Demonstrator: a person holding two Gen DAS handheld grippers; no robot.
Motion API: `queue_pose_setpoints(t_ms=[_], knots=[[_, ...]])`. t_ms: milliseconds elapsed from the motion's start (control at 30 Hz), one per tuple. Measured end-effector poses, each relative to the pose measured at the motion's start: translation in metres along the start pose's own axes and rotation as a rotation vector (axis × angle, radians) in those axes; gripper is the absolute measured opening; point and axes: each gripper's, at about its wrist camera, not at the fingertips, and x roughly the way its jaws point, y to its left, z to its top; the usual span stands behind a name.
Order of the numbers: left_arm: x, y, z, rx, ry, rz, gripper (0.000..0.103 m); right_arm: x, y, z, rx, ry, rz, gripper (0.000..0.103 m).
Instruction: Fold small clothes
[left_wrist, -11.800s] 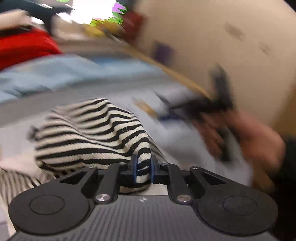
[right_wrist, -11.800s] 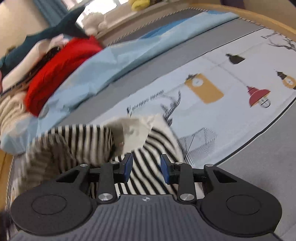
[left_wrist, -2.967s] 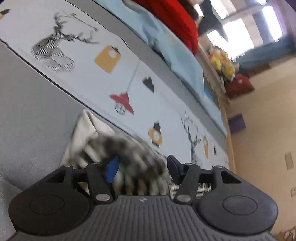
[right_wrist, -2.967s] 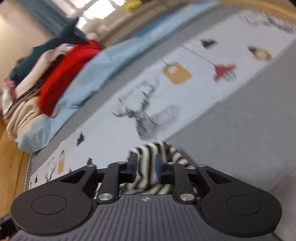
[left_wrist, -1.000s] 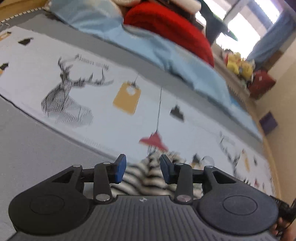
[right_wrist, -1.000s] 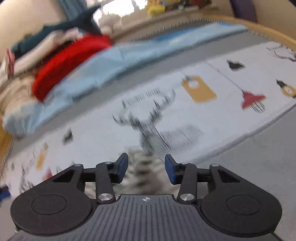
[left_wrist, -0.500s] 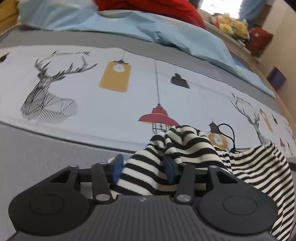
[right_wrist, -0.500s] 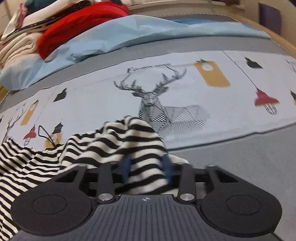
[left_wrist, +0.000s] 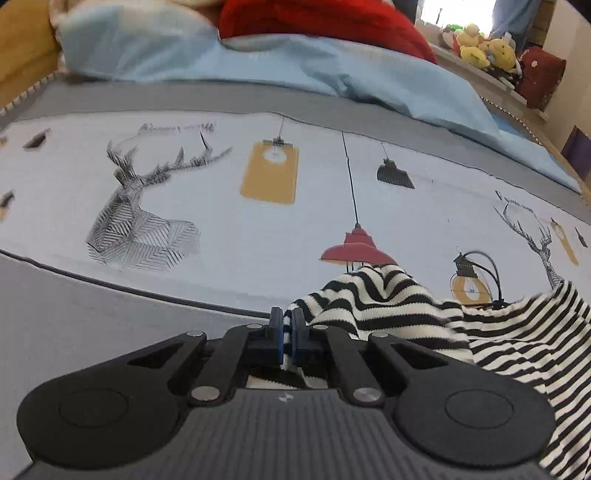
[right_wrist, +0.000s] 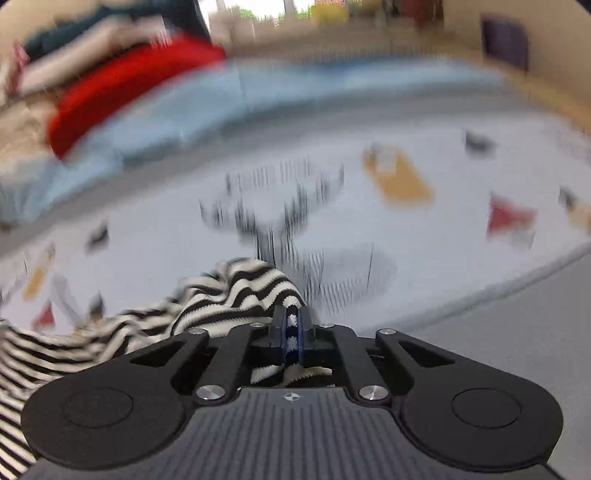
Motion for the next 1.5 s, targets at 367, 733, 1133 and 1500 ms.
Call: queue_pose_setpoints(t_ms=[367, 733, 1133, 1500], knots=[[-0.099, 0.029, -0.032, -0.135, 0.159, -0.158, 0.028, -0.104, -0.032, -0.013, 0.062, 0.074, 0.119, 0.034], [-0.075, 0.055, -0.106, -0.198, 0.389, -0.089, 0.060, -0.110, -0.057, -0.102, 0.079, 0.326, 0.079, 0.044], [-0.070, 0.047, -0.105, -0.162, 0.386, -0.146, 0.005, -0.100, -0.051, -0.105, 0.062, 0.357, 0.108, 0.036], [-0.120, 0.054, -0.104, -0.186, 0.237, -0.175, 0.003, -0.171, -0.097, -0.070, 0.192, 0.096, 0.150, 0.007]])
